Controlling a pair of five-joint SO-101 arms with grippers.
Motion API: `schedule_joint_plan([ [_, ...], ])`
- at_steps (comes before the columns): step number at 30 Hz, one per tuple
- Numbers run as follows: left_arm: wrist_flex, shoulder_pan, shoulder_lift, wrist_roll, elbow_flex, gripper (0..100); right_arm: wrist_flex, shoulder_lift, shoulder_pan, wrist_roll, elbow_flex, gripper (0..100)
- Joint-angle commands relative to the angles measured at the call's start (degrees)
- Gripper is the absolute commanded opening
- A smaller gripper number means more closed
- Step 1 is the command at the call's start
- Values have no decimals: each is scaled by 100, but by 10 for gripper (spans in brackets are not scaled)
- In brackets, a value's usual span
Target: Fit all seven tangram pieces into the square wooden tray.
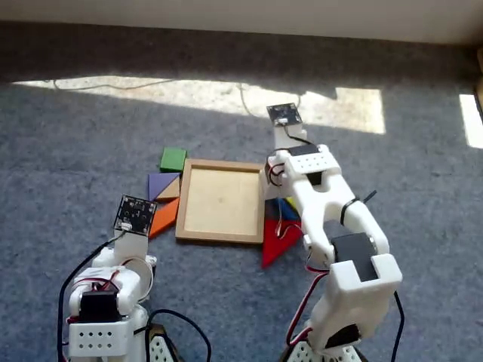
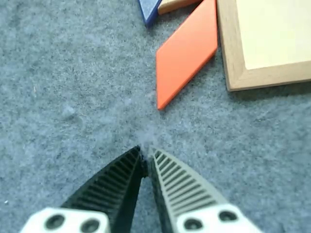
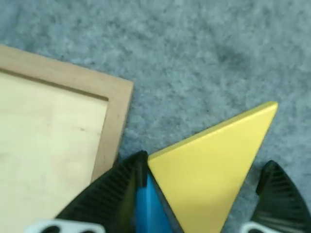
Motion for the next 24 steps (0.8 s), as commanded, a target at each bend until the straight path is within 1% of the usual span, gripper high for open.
schedule_joint_plan([
  [1, 18, -31, -198, -35, 110, 7, -75, -48, 119, 70, -242, 346],
  [3, 18, -31, -198, -35, 110, 7, -75, -48, 119, 79, -224, 332],
  [6, 18, -31, -198, -35, 110, 7, -75, 40, 119, 79, -233, 248],
  [8, 18, -31, -198, -35, 110, 7, -84, 163, 119, 79, -251, 212],
  [14, 18, -31, -198, -35, 110, 7, -48, -22, 224, 79, -251, 210],
  [24, 18, -31, -198, -35, 110, 7, -40, -1490, 242, 44, -31, 210],
])
